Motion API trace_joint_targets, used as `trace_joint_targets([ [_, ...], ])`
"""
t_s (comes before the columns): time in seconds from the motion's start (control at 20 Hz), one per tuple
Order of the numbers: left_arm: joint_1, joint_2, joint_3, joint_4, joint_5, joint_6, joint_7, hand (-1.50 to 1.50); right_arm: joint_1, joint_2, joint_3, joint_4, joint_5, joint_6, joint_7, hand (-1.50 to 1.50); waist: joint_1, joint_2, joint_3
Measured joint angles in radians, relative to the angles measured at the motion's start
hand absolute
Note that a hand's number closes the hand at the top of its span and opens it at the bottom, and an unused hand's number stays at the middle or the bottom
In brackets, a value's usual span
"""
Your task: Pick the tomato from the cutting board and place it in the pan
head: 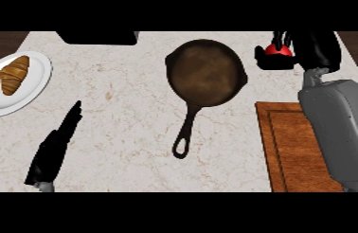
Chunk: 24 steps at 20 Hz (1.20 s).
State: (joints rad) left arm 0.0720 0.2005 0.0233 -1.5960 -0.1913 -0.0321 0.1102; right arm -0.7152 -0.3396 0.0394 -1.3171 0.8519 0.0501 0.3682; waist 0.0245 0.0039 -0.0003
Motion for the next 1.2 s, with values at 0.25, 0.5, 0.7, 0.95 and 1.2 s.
trace_joint_targets([
  [0.25,-0.011,-0.013,-0.008,0.007,-0.012,0.005,0.003,0.00,-0.151,0.110,-0.015,0.233,-0.003,-0.065,-0.015,1.50,0.006,0.003,0.000],
  [0.5,-0.029,-0.015,-0.016,-0.008,-0.014,-0.004,0.018,0.00,-0.285,0.189,-0.061,0.496,-0.015,-0.152,-0.068,1.50,0.024,0.010,0.000],
  [0.7,-0.032,-0.016,-0.021,-0.018,-0.017,-0.009,0.025,0.00,-0.362,0.231,-0.078,0.692,-0.001,-0.205,-0.102,1.50,0.034,0.015,0.000],
  [0.95,-0.049,-0.021,-0.031,-0.028,-0.022,-0.012,0.040,0.00,-0.414,0.271,-0.070,0.880,0.027,-0.214,-0.146,1.50,0.051,0.024,0.001],
  [1.2,-0.064,-0.024,-0.030,-0.007,-0.025,-0.011,0.028,0.00,-0.425,0.317,-0.200,0.971,-0.105,-0.193,-0.129,-1.50,0.059,0.031,0.001],
])
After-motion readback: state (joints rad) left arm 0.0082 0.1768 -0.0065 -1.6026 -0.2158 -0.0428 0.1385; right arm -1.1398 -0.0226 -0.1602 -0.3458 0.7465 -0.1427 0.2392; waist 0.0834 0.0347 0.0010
